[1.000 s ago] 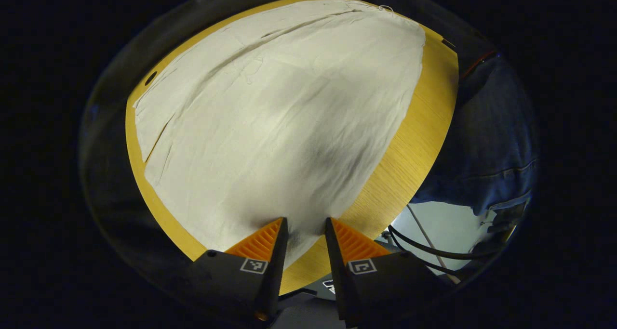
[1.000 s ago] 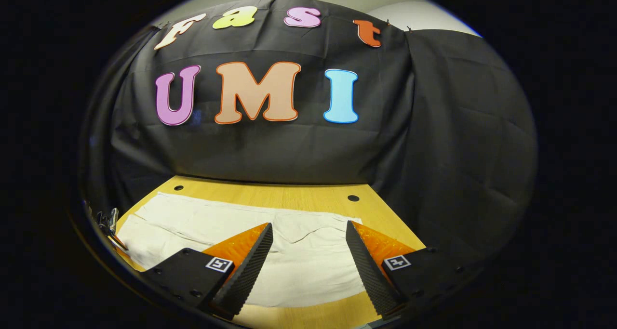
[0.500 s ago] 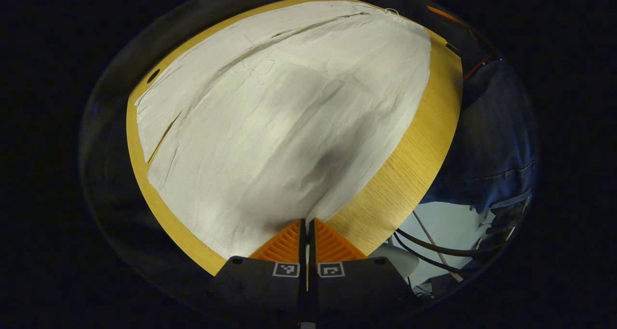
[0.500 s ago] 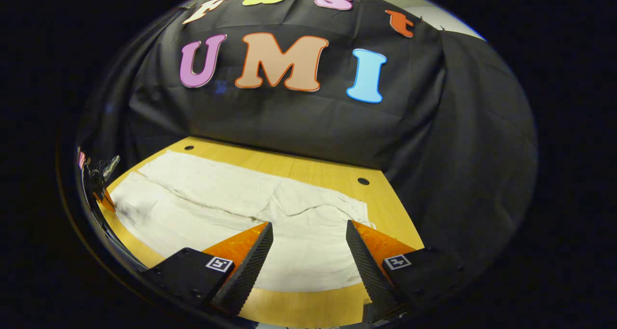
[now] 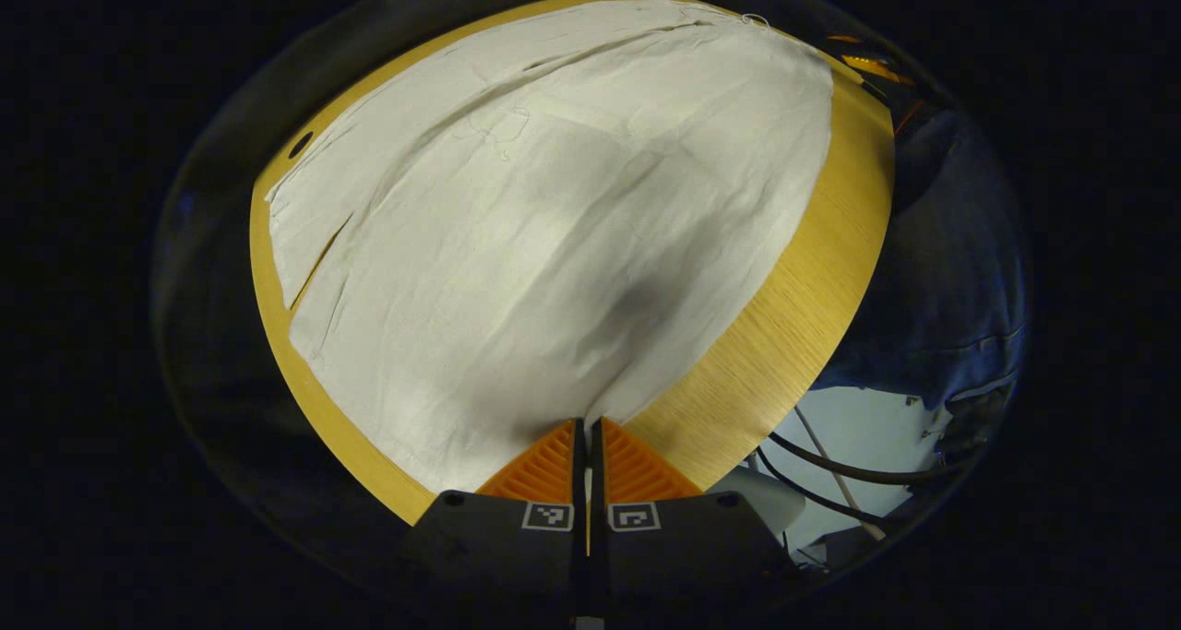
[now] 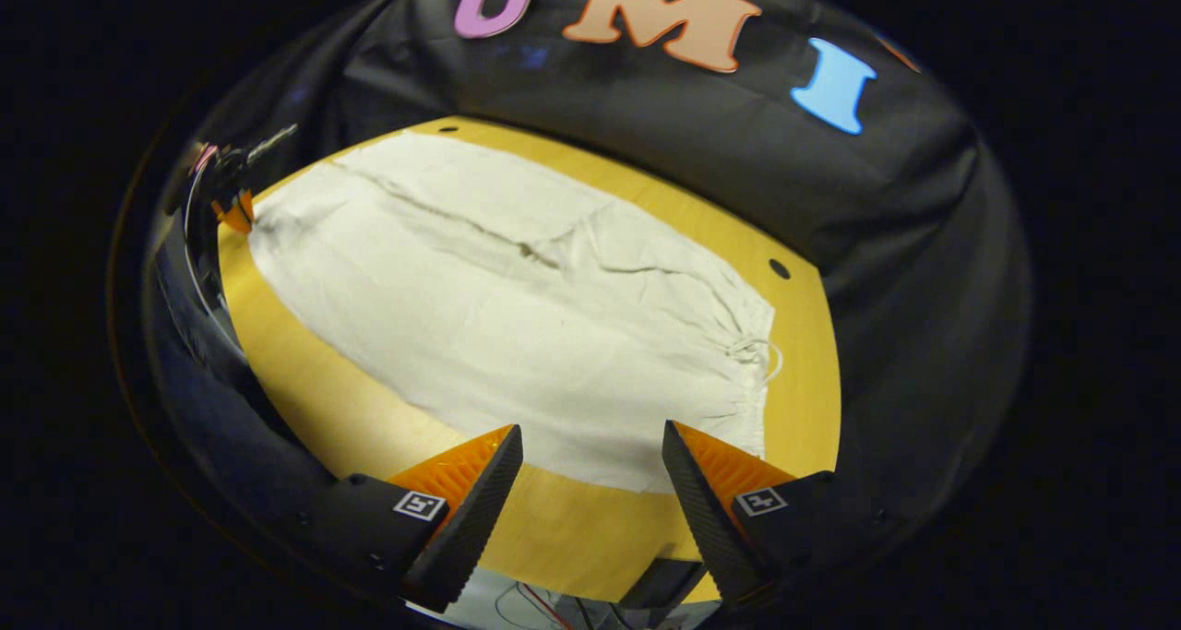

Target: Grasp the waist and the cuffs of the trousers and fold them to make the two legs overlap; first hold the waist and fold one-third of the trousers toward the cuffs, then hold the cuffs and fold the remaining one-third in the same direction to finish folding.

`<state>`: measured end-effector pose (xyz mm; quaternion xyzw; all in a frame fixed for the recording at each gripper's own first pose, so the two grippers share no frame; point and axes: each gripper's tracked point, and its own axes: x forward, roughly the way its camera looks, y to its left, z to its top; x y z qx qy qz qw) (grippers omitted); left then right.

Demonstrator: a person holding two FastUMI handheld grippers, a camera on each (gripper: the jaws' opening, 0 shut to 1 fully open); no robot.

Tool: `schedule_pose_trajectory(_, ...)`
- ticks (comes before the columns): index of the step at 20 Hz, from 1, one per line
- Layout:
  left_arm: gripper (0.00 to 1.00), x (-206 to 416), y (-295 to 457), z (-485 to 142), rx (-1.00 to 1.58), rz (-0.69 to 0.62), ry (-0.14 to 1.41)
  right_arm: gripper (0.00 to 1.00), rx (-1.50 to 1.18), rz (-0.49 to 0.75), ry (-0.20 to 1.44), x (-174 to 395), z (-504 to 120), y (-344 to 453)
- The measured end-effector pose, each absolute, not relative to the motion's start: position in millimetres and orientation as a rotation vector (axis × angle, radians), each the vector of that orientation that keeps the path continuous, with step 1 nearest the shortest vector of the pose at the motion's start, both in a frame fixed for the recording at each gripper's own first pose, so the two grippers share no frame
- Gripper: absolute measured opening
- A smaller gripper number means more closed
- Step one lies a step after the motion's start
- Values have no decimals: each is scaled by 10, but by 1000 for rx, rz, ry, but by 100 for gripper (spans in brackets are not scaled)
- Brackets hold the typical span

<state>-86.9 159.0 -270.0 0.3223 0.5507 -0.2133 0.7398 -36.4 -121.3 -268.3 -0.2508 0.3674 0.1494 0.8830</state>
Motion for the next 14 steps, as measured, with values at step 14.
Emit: schedule_pose_trajectory(14,0,-869,1583,-2720,728,-419,1252,87,-626,654,1053,-370,-3387,-1117)
